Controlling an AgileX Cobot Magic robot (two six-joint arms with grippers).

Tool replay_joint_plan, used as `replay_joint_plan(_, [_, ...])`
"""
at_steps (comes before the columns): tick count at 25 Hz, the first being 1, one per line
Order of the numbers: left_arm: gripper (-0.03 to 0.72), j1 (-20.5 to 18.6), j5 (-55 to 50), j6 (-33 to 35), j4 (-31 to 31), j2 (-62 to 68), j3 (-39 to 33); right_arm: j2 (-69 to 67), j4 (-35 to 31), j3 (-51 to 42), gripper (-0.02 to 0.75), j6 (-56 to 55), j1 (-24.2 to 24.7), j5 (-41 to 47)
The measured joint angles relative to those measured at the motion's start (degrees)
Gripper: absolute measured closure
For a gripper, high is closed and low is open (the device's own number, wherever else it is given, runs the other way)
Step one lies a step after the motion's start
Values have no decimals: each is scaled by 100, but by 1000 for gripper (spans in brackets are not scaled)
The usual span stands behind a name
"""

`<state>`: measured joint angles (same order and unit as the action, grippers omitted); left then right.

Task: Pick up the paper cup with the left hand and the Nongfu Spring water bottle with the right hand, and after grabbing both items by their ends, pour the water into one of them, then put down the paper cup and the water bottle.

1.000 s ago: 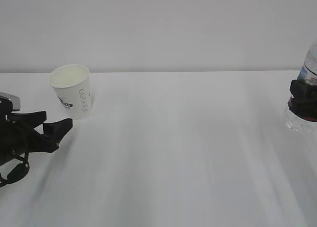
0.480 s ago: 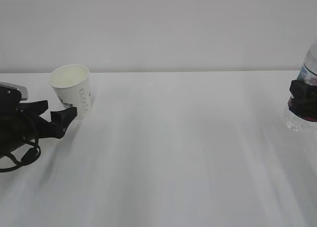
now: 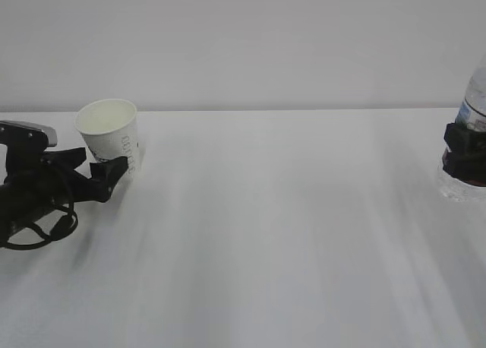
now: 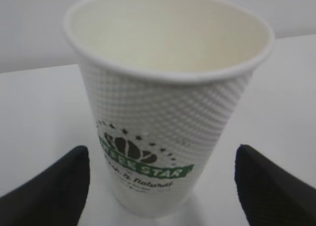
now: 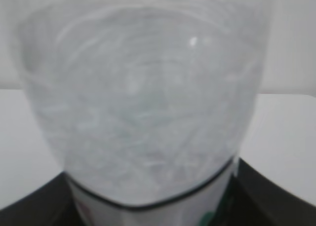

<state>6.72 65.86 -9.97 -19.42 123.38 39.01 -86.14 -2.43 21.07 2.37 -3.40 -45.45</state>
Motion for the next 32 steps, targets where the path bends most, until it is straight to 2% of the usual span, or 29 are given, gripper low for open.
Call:
replay_joint_plan(10, [-5,0,0,-426,-99,342,367,0,0,0,279,85,0,0])
replay_joint_plan(23, [-5,0,0,-451,-154,531,724,0,0,0,279,107,0,-56])
replay_joint_plan(32, [-5,152,0,-489,-98,784,1025,0,0,0,279,128,0,-56])
